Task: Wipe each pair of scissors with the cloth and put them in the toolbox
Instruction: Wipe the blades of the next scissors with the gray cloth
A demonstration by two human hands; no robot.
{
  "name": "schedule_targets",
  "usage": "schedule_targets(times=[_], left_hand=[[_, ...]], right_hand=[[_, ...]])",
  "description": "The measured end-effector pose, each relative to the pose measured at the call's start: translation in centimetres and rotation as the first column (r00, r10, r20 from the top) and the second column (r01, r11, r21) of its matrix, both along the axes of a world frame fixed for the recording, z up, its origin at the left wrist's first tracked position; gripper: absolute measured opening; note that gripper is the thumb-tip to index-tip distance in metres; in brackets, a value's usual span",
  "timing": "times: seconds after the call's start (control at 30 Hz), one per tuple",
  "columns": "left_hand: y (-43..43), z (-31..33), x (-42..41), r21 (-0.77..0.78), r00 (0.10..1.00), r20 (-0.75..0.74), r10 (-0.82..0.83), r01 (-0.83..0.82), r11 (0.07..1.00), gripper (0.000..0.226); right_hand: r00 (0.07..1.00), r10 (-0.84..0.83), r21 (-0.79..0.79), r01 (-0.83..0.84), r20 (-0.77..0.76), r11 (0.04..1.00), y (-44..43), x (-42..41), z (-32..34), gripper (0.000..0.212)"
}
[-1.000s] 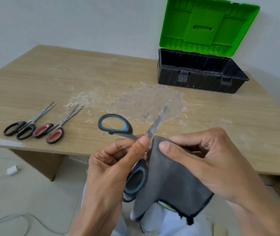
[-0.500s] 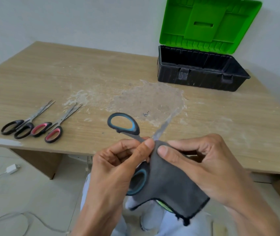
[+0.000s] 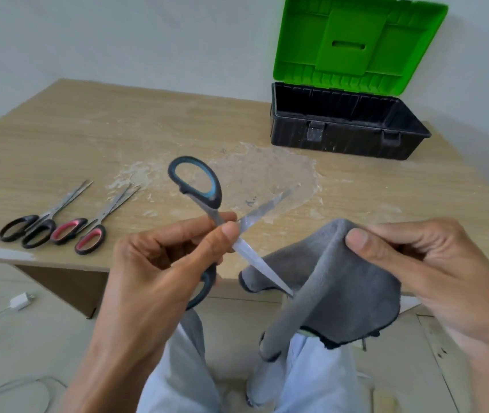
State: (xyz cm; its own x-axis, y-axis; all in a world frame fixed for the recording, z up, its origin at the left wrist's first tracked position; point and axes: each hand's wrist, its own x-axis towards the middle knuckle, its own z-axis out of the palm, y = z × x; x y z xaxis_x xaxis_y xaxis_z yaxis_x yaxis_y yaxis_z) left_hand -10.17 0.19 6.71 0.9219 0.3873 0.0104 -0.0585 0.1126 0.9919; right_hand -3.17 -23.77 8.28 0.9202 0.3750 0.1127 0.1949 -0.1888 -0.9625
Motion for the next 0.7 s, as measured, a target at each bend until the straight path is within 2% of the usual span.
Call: schedule_targets(times=[0.33, 0.47, 0.7], left_hand=[[0.4, 0.8, -0.2, 0.211, 0.981, -0.009, -0.196, 0.194, 0.958, 0.019], [0.6, 1.0, -0.4, 0.270, 0.963, 0.000, -0.271, 0.261, 0.927, 0.016], [0.2, 1.5, -0.5, 0.359, 0.950, 0.015, -0.311, 0.285, 0.889, 0.021]], right_hand=[[0.995, -0.041, 0.016, 0.039, 0.093, 0.999, -1.0, 0.3, 1.5, 0.021], [0.992, -0.033, -0.042, 0.038, 0.118, 0.998, -1.5, 0.5, 2.0, 0.021], [0.989, 0.019, -0.148, 0.003, 0.145, 0.989, -1.7, 0.6, 2.5, 0.019]])
